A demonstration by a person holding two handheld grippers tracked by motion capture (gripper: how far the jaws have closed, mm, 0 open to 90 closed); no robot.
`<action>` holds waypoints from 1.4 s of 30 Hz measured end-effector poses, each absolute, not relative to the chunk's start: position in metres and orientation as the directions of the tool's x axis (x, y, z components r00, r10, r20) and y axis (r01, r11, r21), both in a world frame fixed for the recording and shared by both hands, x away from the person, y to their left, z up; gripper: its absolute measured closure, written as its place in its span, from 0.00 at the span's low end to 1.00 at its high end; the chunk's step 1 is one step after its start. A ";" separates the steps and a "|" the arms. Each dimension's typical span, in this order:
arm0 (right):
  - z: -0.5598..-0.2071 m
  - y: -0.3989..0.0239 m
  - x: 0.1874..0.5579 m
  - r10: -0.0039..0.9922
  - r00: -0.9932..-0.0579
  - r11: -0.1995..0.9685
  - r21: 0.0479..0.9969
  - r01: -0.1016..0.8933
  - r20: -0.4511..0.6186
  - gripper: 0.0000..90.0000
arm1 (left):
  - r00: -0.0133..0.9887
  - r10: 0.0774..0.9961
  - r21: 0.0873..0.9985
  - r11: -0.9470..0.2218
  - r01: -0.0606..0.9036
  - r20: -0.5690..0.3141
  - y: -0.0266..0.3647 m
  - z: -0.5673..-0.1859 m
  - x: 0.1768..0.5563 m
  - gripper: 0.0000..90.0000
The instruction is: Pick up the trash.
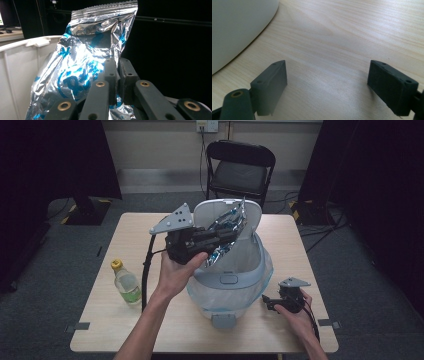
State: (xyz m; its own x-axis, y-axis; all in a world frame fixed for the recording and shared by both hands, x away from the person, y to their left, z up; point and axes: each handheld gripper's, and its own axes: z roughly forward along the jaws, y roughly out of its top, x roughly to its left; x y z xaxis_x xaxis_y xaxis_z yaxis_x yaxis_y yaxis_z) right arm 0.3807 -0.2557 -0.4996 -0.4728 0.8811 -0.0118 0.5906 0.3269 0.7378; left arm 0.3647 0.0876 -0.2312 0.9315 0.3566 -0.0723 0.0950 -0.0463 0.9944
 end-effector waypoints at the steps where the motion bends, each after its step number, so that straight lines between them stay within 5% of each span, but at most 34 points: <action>1: -0.500 -0.256 0.381 0.881 -0.473 0.326 0.737 0.591 -0.011 0.16 | 0.932 0.354 0.994 -0.050 0.099 -0.075 0.087 -0.231 0.366 0.90; 10: -0.500 -0.256 0.381 0.882 -0.472 0.326 0.737 0.592 -0.010 0.16 | 0.926 0.367 0.993 -0.050 0.109 -0.083 0.088 -0.230 0.365 0.73; 21: -0.500 -0.256 0.381 0.882 -0.472 0.326 0.737 0.592 -0.011 0.16 | 0.920 0.384 0.993 -0.051 0.102 -0.075 0.096 -0.230 0.360 0.67; 42: -0.500 -0.256 0.381 0.882 -0.472 0.326 0.737 0.592 -0.011 0.16 | 0.887 0.452 0.993 -0.023 0.116 -0.093 0.145 -0.246 0.342 0.81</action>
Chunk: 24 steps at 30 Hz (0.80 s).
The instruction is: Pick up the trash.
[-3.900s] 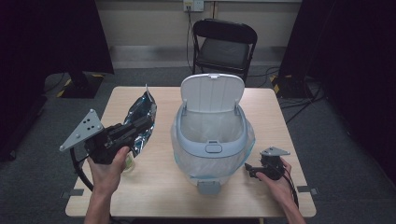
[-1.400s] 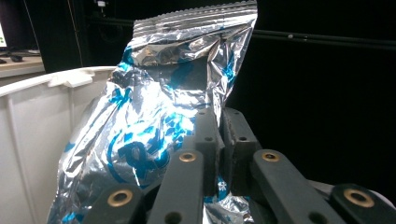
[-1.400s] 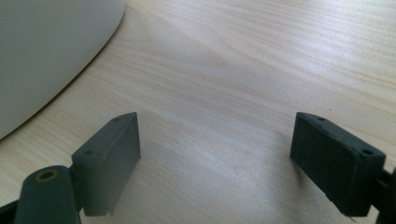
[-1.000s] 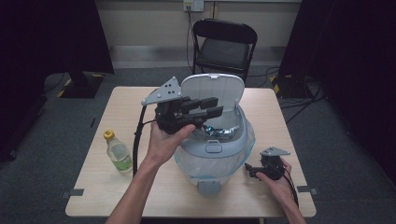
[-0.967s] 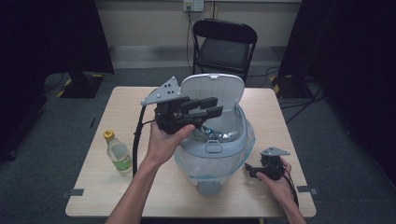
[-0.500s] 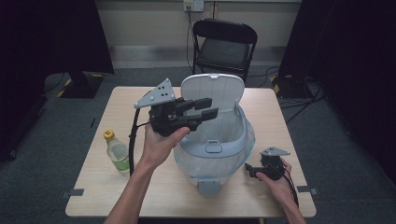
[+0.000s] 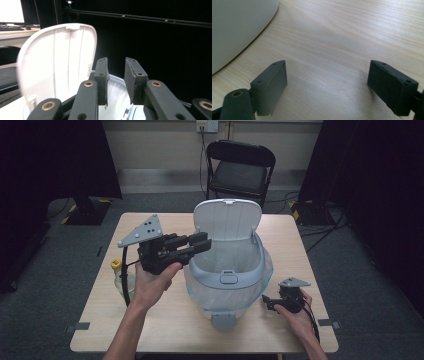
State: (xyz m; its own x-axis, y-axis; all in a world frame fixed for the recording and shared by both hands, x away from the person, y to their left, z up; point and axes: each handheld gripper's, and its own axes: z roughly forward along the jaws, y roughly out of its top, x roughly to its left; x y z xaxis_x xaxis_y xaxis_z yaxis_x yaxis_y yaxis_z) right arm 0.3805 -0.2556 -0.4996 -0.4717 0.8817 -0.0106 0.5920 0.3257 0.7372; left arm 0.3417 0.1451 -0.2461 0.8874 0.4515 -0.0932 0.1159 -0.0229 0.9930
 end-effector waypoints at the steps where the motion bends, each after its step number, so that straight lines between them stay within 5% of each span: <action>1: -0.500 -0.256 0.380 0.882 -0.471 0.325 0.737 0.593 -0.010 0.16 | 0.883 0.460 0.993 -0.026 0.116 -0.091 0.149 -0.248 0.341 0.80; 11: -0.500 -0.256 0.381 0.882 -0.472 0.326 0.737 0.592 -0.011 0.16 | 0.827 0.551 0.991 -0.007 0.136 -0.110 0.185 -0.268 0.329 0.83; 24: -0.500 -0.256 0.381 0.882 -0.472 0.326 0.737 0.592 -0.011 0.16 | 0.759 0.640 0.980 -0.050 0.193 -0.116 0.210 -0.303 0.314 0.67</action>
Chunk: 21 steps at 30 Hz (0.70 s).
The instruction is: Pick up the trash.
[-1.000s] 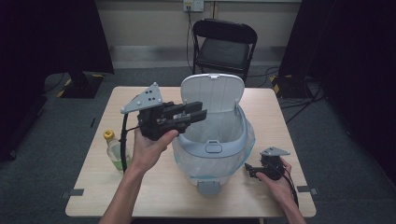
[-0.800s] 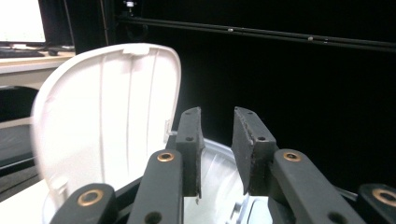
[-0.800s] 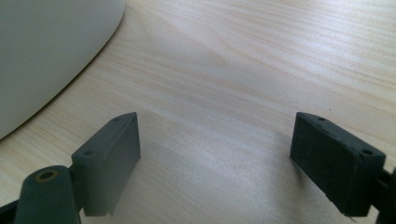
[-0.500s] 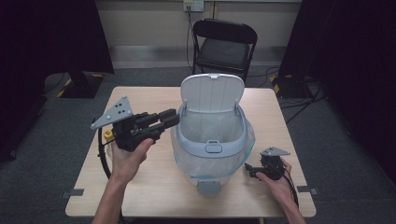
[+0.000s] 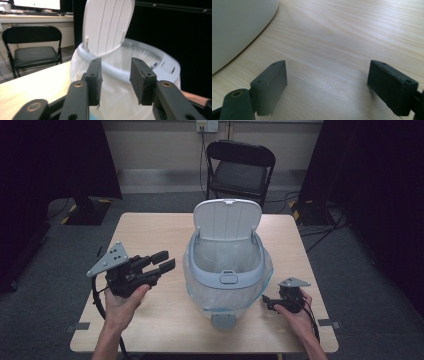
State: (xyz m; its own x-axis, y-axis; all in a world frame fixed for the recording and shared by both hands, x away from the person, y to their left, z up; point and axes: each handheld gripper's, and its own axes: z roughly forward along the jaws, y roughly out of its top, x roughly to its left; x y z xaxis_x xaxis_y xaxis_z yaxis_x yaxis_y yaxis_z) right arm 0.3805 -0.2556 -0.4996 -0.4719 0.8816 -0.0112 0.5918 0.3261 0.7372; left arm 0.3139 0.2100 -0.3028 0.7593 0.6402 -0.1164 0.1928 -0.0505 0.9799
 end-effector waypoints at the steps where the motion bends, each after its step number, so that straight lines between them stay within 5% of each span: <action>1: -0.500 -0.256 0.381 0.882 -0.472 0.326 0.737 0.592 -0.011 0.16 | 0.756 0.643 0.978 -0.048 0.204 -0.126 0.211 -0.306 0.313 0.65; 9: -0.500 -0.256 0.381 0.882 -0.472 0.326 0.737 0.592 -0.012 0.16 | 0.702 0.693 0.969 -0.027 0.247 -0.160 0.219 -0.328 0.306 0.43; 21: -0.500 -0.256 0.381 0.882 -0.472 0.326 0.737 0.592 -0.011 0.16 | 0.646 0.748 0.947 -0.077 0.313 -0.153 0.229 -0.361 0.296 0.34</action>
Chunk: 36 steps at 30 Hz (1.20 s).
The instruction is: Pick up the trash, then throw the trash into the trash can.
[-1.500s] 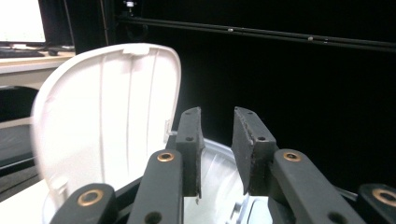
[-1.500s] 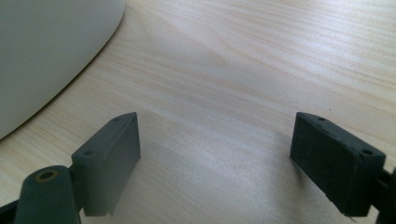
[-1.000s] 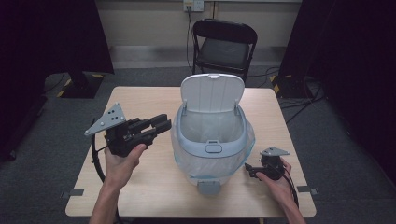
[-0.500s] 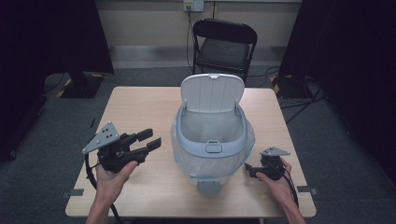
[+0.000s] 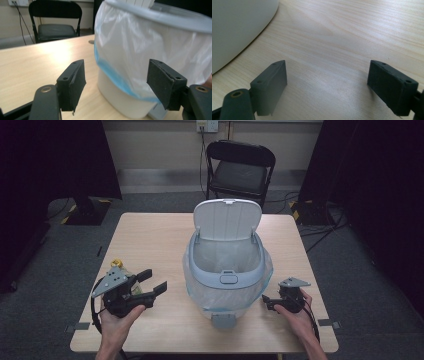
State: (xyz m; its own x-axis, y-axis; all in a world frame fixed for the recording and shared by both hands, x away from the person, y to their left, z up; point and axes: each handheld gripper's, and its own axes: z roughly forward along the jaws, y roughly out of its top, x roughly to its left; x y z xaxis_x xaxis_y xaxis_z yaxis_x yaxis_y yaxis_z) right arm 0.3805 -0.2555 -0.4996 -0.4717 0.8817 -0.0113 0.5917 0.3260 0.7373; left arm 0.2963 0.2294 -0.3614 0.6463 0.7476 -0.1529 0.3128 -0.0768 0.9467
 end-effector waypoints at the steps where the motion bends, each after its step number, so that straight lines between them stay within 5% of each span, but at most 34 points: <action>1: -0.500 -0.256 0.381 0.882 -0.472 0.326 0.737 0.592 -0.012 0.16 | 0.645 0.749 0.945 -0.082 0.318 -0.152 0.231 -0.364 0.295 0.34; 23: -0.500 -0.256 0.381 0.882 -0.471 0.326 0.737 0.592 -0.011 0.16 | 0.506 0.834 0.895 -0.032 0.444 -0.221 0.293 -0.425 0.279 0.35; 36: -0.500 -0.256 0.381 0.882 -0.472 0.326 0.737 0.592 -0.012 0.16 | 0.389 0.886 0.859 0.020 0.512 -0.253 0.311 -0.447 0.297 0.19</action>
State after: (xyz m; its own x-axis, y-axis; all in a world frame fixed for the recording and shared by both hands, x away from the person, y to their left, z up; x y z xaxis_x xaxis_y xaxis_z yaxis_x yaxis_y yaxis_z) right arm 0.3806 -0.2556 -0.4996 -0.4718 0.8816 -0.0115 0.5916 0.3263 0.7372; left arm 0.2969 0.3111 -0.4467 0.3895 0.8857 -0.2528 0.5120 0.0200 0.8587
